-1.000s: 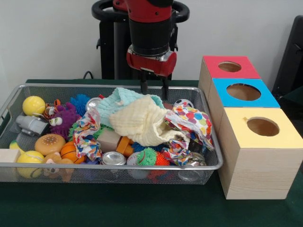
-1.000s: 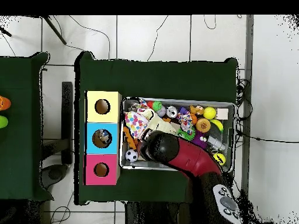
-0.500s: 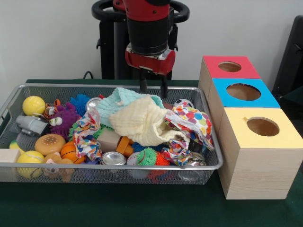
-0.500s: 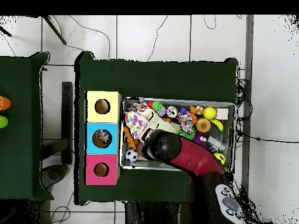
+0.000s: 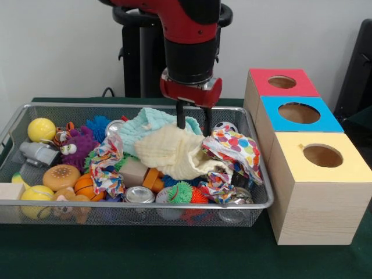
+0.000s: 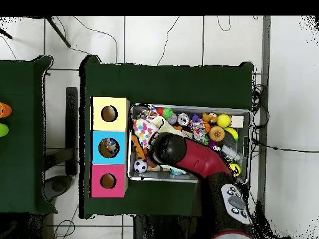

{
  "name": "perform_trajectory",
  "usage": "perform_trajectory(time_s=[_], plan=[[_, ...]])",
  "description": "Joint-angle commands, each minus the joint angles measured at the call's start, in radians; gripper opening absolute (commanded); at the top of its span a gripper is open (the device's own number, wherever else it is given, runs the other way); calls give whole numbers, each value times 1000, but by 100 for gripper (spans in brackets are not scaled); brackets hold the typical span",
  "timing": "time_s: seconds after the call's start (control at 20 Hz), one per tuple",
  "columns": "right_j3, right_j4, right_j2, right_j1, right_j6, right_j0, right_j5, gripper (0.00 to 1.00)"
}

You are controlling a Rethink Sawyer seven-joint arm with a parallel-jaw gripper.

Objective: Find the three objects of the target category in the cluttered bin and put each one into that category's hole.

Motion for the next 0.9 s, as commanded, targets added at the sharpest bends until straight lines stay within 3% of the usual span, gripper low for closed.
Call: perform_trajectory(time_s=[0.05,0.1,0.15,0.9], plan=[[-119,-105,81,158,-24,-41,-85,100],[-121,-114,80,162,-23,-42,-90,100],[-124,-133,82,162,-17,-44,-98,0],[-170,-180,140,198,-20,-93,-80,0]])
